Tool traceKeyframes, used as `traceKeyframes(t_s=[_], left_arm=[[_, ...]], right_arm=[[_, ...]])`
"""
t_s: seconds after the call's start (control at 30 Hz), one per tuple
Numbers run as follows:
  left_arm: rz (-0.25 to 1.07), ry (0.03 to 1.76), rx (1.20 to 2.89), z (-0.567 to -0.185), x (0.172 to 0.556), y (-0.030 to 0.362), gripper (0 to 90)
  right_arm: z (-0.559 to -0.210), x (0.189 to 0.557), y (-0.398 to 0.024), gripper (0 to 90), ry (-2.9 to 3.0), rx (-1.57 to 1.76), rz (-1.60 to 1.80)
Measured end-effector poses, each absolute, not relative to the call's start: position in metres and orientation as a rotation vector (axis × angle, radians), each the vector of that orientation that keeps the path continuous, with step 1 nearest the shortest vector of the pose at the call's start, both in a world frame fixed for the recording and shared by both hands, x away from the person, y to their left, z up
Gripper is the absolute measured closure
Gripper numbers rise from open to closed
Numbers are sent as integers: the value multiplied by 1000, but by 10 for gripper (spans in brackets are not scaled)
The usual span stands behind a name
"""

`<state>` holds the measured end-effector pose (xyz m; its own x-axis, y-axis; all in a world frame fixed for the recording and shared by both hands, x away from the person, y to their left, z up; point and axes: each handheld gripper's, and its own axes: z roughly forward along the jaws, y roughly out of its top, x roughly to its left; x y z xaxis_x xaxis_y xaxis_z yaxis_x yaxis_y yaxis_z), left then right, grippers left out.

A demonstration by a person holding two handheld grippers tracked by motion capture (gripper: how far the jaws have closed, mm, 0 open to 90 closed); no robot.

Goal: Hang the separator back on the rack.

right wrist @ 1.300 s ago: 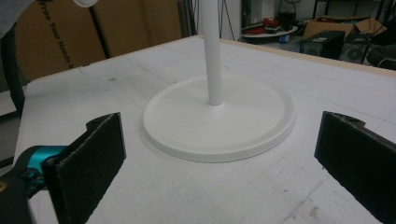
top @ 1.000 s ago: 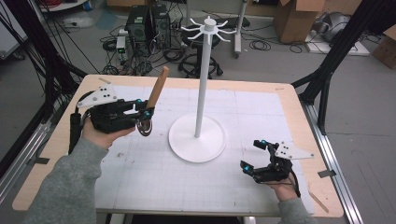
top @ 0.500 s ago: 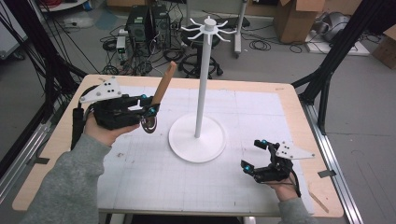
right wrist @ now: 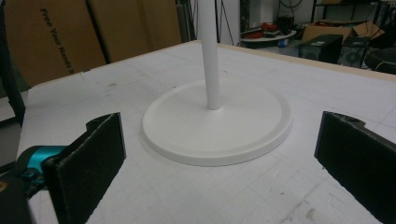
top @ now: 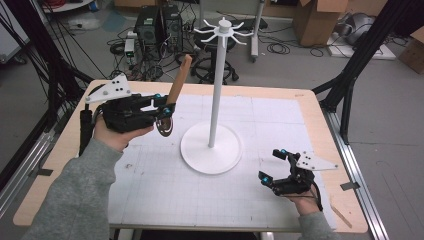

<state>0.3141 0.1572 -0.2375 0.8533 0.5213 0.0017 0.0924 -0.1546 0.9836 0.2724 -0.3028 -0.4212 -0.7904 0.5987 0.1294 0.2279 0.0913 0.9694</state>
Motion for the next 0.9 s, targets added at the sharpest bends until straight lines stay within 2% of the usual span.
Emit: traceKeyframes(t_s=[0.9], left_arm=[[406, 483, 1652, -214, 319, 147, 693]], right_arm=[[-420, 272, -303, 10, 2068, 814, 1760]])
